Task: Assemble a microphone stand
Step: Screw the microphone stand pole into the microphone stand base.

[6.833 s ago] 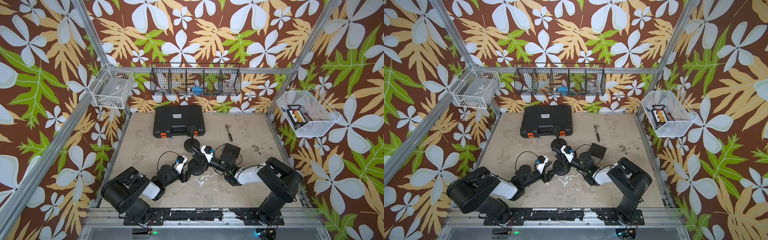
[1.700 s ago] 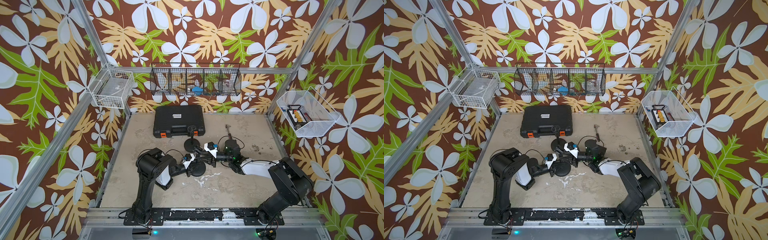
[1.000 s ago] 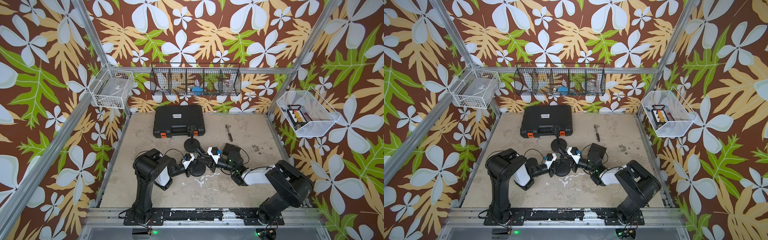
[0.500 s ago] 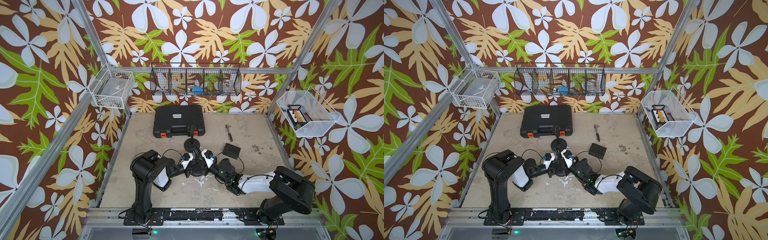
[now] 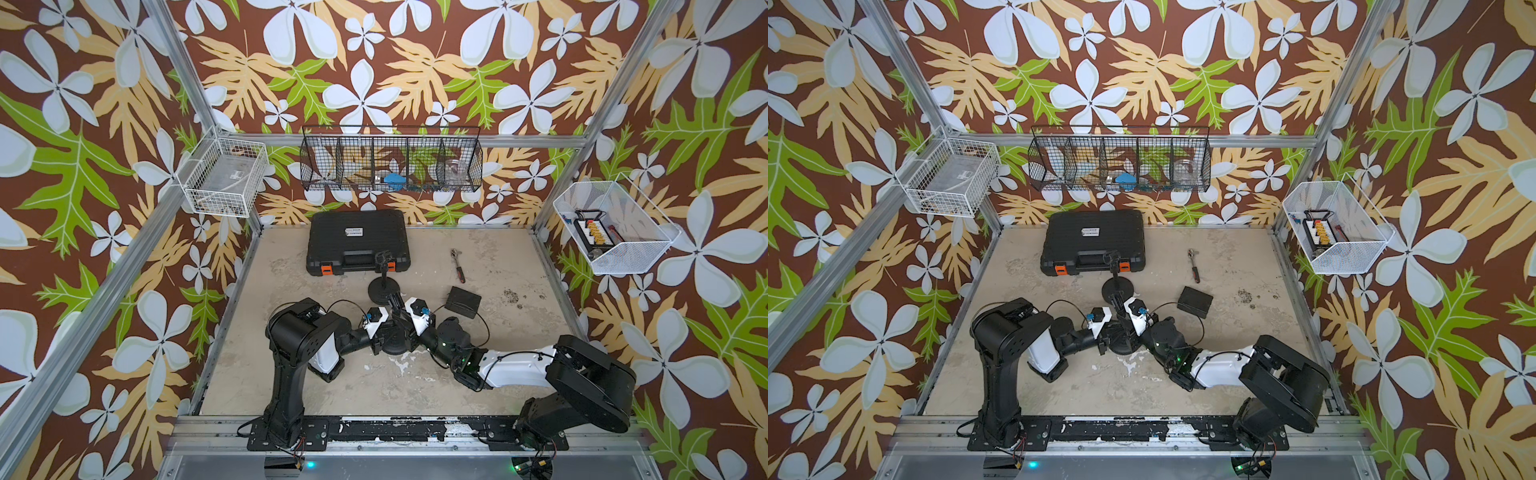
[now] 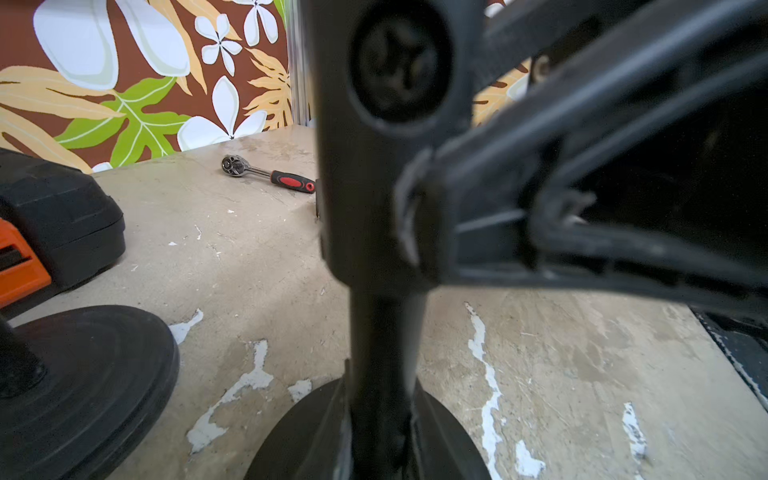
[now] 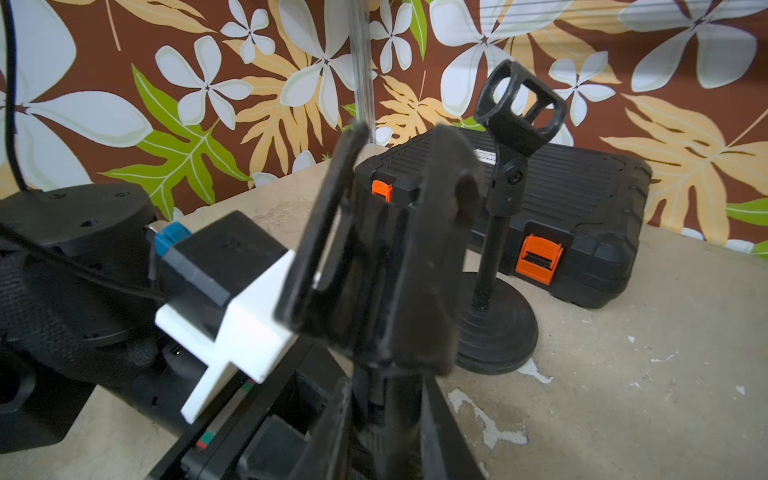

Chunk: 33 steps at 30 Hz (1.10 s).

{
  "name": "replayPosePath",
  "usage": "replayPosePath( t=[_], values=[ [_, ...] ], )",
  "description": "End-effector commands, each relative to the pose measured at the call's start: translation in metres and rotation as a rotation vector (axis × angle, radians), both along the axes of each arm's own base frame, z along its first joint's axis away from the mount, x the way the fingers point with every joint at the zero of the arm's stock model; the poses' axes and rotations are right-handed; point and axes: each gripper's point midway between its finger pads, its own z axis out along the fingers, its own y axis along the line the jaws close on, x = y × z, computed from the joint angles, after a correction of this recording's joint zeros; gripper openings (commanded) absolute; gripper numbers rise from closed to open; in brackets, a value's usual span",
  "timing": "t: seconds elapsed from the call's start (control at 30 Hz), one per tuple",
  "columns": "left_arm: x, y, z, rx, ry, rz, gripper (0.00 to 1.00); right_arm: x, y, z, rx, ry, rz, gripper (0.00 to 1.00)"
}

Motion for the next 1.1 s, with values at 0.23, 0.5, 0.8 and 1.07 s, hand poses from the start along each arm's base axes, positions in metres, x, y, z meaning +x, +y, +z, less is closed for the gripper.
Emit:
replayPosePath(
  t=[0.23, 0.5, 0.8, 1.07],
  values=[
    [-0.001, 0.002, -0.009, 0.030, -0.017, 0.004, 0.11, -0.039, -0.006, 0.001, 0.028, 0.046, 0.539, 0.58],
    [-0.003, 0.002, -0.012, 0.040, -0.019, -0.008, 0.10, -0.019, 0.000, 0.001, -0.041, -0.021, 0.680, 0.48],
    [-0.002, 0.000, -0.014, 0.041, -0.013, -0.013, 0.10, -0.013, 0.006, 0.013, -0.015, -0.102, 0.791, 0.41],
    [0.000, 0.000, -0.017, 0.045, -0.006, -0.008, 0.10, -0.013, 0.010, 0.014, 0.015, -0.096, 0.818, 0.23]
  ],
)
